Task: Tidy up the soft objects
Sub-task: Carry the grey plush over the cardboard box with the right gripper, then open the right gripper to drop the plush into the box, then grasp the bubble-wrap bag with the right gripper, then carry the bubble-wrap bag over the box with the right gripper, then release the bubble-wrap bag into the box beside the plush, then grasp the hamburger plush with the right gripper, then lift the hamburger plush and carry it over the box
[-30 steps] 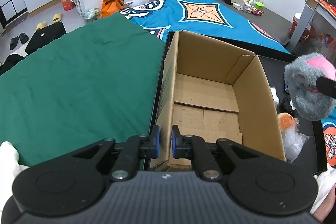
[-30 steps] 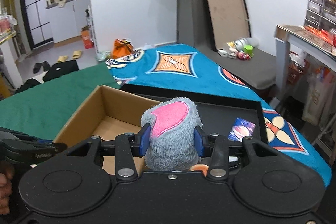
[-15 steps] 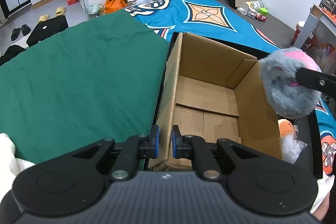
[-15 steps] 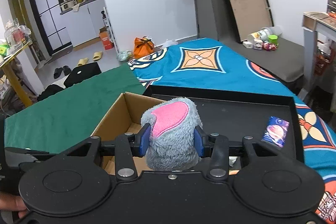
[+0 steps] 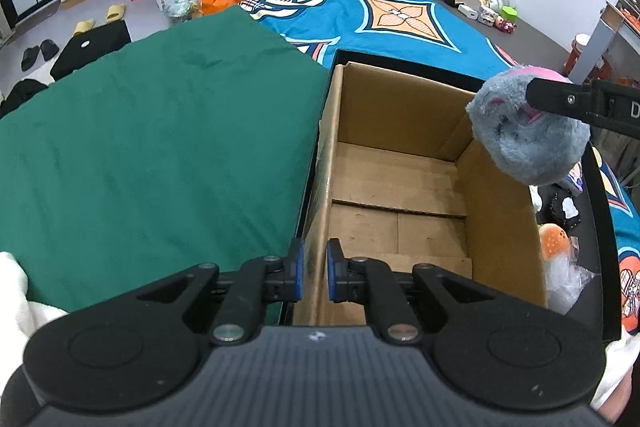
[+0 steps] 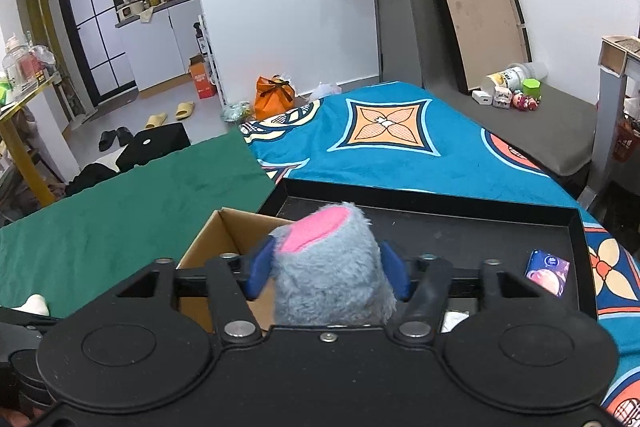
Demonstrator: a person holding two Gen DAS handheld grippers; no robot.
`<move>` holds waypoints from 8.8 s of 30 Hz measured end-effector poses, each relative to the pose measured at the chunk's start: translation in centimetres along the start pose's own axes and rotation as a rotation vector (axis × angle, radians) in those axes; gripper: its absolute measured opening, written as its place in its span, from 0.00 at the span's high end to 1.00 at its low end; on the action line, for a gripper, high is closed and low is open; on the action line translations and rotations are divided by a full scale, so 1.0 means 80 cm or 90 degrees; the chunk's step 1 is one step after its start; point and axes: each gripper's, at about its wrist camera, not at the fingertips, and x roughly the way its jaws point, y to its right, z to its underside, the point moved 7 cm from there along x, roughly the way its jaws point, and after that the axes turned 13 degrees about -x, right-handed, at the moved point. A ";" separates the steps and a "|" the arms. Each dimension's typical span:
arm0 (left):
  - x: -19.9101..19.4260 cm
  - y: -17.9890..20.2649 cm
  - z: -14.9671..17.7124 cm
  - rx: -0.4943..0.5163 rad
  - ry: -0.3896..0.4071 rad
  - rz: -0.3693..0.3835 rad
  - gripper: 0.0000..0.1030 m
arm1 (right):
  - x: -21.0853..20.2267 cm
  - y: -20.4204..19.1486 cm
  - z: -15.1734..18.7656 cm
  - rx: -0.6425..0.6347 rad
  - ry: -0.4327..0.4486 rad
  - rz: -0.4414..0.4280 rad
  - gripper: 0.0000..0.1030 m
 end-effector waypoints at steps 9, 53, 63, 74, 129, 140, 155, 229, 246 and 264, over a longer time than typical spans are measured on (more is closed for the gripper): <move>-0.003 0.005 0.001 0.017 0.021 -0.025 0.90 | -0.018 0.019 0.010 0.055 0.028 -0.030 0.29; -0.017 0.047 0.011 0.153 0.094 -0.170 0.29 | -0.017 0.101 0.203 0.162 -0.162 -0.065 0.27; -0.016 0.048 0.010 0.159 0.092 -0.179 0.27 | -0.010 0.096 0.213 0.162 -0.179 -0.076 0.80; -0.016 0.046 0.012 0.158 0.093 -0.183 0.26 | -0.041 0.112 0.194 0.167 -0.123 -0.053 0.81; -0.011 0.006 0.002 0.032 0.044 -0.088 0.70 | -0.006 -0.011 0.012 0.023 -0.047 -0.072 0.80; -0.007 0.000 0.004 0.015 0.031 -0.065 0.91 | 0.013 -0.047 -0.014 -0.003 -0.033 -0.116 0.62; -0.011 0.006 0.003 0.034 0.043 -0.074 0.90 | -0.023 0.000 0.029 0.036 -0.044 -0.077 0.46; -0.010 0.049 0.001 0.199 0.053 -0.173 0.34 | -0.013 0.104 0.151 0.128 -0.076 0.006 0.59; -0.011 0.048 0.006 0.203 0.072 -0.157 0.34 | -0.042 0.075 0.097 0.109 -0.047 0.008 0.59; -0.015 0.030 -0.001 0.130 0.063 -0.092 0.39 | -0.034 0.001 0.051 0.032 -0.048 -0.023 0.58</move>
